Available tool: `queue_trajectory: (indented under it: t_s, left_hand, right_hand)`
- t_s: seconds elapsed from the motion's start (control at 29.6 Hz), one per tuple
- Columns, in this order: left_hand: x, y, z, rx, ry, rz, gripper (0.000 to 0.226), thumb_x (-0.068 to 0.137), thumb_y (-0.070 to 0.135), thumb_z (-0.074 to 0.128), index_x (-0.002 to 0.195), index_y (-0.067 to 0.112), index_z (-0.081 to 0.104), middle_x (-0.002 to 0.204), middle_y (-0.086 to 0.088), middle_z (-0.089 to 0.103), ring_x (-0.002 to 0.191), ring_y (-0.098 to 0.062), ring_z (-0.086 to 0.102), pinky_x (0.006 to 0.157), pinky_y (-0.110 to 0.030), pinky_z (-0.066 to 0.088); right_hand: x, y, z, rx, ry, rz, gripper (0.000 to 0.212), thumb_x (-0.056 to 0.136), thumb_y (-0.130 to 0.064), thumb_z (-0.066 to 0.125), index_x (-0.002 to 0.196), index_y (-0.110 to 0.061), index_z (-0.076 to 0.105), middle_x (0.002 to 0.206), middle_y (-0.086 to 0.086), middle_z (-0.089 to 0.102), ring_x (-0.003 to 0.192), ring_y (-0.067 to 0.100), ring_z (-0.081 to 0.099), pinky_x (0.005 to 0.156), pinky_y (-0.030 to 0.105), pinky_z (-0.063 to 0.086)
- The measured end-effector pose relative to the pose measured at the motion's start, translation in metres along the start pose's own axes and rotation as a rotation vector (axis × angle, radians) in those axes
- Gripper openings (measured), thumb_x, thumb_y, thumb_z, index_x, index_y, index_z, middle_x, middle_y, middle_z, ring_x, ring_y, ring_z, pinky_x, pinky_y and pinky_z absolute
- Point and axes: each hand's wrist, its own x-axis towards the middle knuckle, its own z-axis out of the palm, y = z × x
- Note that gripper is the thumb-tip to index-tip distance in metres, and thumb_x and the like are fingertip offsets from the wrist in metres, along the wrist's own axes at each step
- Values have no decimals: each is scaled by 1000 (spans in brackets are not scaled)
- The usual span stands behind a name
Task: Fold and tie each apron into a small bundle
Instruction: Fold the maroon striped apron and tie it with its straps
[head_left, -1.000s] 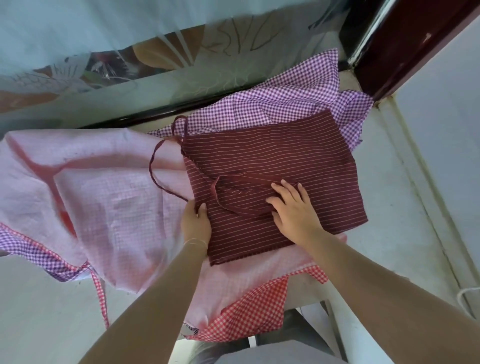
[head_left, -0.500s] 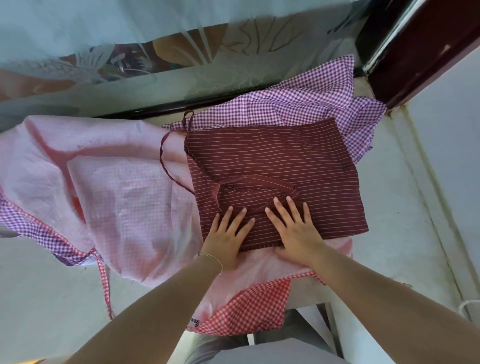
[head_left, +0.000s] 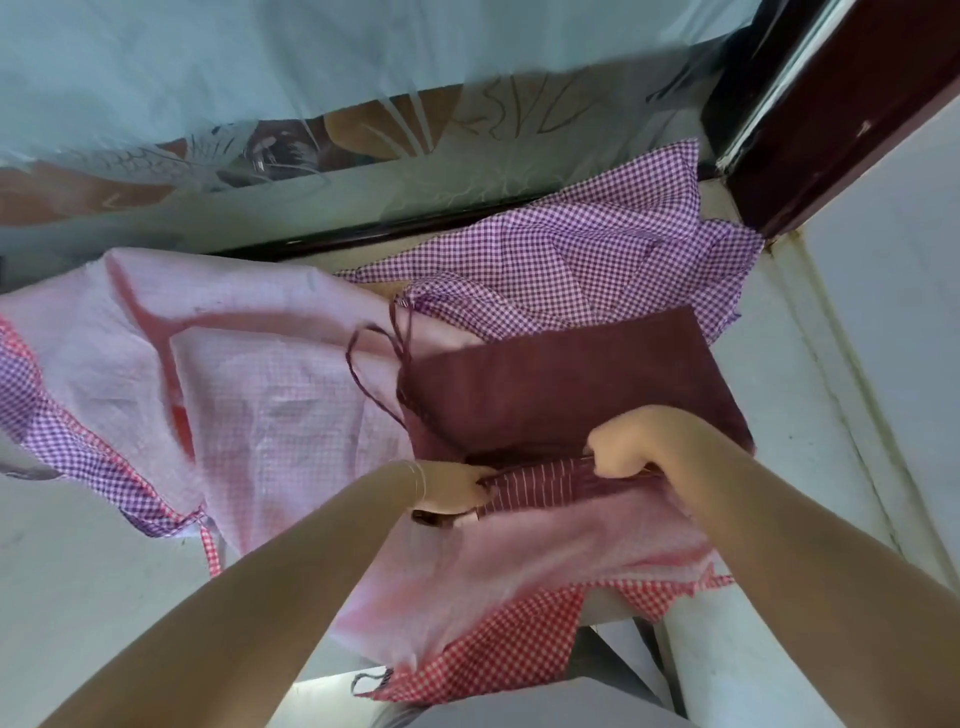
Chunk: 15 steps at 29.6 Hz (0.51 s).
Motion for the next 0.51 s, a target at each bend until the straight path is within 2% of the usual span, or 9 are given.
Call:
queue_trajectory:
  t_s: [0.07,0.1,0.17,0.24,0.37,0.44,0.51]
  left_hand:
    - [-4,0,-9,151,-40,-2,42,102,41,33,127,12,52,80,1,55,63,-14,48,59,-24,41]
    - [-1,-3,-14,188,-13,10,45,101,44,34,119,9,56,81,0,56,66,-14,50,67,-27,42]
    - [10,-12,-26,129,112,29,42,99,45,40,112,11,60,101,-3,64,86,-19,59,83,-33,46]
    - [21,-19,-36,112,250,9,37,97,42,46,117,14,59,117,-6,62,104,-23,59,92,-34,46]
    - [40,-28,-38,293,322,-107,43,97,38,49,131,12,51,128,-7,54,116,-26,53,94,-34,44]
    - [47,-35,-31,261,395,-112,39,98,37,47,129,13,52,131,-8,50,118,-27,50,97,-37,44]
    - [50,-41,-22,258,543,-116,35,99,36,44,124,14,53,139,-8,36,124,-28,40,100,-43,42]
  right_hand:
    - [-13,9,-19,-10,-51,-16,43,96,-37,50,132,-16,54,131,4,57,107,21,55,86,29,41]
    - [-16,15,-26,44,-55,-3,46,95,-42,52,134,-18,53,133,2,55,106,19,53,86,28,38]
    - [-15,27,-38,131,-43,38,52,94,-46,52,138,-19,48,137,2,51,112,18,51,91,28,38]
    - [-3,36,-40,145,-3,95,55,95,-47,51,141,-17,44,140,2,48,121,21,49,100,31,38]
    - [23,42,-29,248,178,121,52,98,-43,47,140,-13,45,140,6,49,123,23,49,104,33,38]
    - [31,42,-23,315,230,125,50,99,-42,44,139,-12,46,140,7,49,123,24,50,104,34,38]
    - [39,44,-17,367,282,133,48,100,-41,41,138,-12,47,139,9,50,123,25,50,104,36,38]
